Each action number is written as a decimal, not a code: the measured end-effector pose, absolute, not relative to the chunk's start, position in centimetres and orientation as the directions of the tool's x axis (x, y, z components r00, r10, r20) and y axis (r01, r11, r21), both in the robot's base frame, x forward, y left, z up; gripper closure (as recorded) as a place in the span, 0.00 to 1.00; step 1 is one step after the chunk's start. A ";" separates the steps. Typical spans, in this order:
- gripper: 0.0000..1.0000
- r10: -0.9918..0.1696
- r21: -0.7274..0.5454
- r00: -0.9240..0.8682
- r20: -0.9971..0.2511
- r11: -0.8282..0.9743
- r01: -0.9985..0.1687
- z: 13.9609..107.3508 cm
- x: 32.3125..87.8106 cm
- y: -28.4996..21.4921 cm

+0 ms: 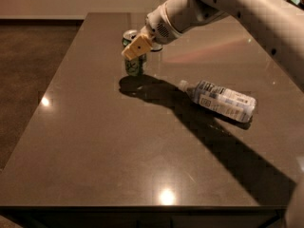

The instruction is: Move green can near 7up can

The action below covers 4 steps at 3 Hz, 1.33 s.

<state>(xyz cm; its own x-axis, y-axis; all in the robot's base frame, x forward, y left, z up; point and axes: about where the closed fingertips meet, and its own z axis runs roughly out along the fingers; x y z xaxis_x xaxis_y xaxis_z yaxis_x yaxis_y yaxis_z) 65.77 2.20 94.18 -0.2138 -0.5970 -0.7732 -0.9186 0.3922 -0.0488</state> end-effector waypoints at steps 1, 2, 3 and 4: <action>1.00 -0.578 -0.048 -0.250 -0.776 0.451 -0.891 94.4 68.9 0.8; 1.00 -0.561 -0.048 -0.287 -0.776 0.507 -0.861 94.5 71.9 -0.5; 0.82 -0.554 -0.039 -0.335 -0.762 0.555 -0.831 93.7 74.2 -1.8; 0.59 -0.542 -0.025 -0.381 -0.749 0.598 -0.801 92.7 75.7 -3.4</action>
Offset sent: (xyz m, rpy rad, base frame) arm 0.1003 -0.0499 0.0080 0.0059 -0.0067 -0.2200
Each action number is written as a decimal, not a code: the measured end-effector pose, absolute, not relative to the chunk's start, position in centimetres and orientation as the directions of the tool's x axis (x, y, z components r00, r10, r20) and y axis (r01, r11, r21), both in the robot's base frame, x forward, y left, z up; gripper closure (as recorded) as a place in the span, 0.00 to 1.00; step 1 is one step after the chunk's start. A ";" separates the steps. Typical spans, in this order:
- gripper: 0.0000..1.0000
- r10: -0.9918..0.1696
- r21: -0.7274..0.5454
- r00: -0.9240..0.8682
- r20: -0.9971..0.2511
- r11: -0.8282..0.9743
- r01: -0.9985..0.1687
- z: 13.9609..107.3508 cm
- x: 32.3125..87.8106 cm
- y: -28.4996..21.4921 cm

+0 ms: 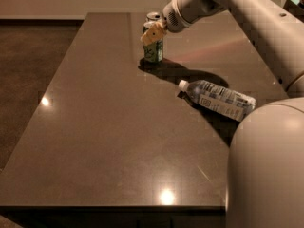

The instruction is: Move green can near 7up can

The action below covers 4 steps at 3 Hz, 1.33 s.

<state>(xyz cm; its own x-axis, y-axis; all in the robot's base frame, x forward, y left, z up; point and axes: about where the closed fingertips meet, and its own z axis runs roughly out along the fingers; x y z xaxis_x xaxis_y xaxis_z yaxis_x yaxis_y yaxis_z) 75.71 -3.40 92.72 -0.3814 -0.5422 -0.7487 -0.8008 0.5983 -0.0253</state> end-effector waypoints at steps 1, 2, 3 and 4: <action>0.36 -0.519 -0.011 -0.415 -0.748 0.634 -0.773 91.8 76.7 -5.1; 0.12 -0.509 -0.024 -0.416 -0.754 0.654 -0.756 91.8 77.1 -6.5; 0.00 -0.509 -0.023 -0.417 -0.753 0.653 -0.757 91.5 77.1 -6.4; 0.00 -0.509 -0.022 -0.417 -0.753 0.653 -0.757 91.5 77.1 -6.4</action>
Offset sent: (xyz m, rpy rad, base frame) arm 0.0166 -0.0546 -0.0041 0.0050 -0.0370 -0.1123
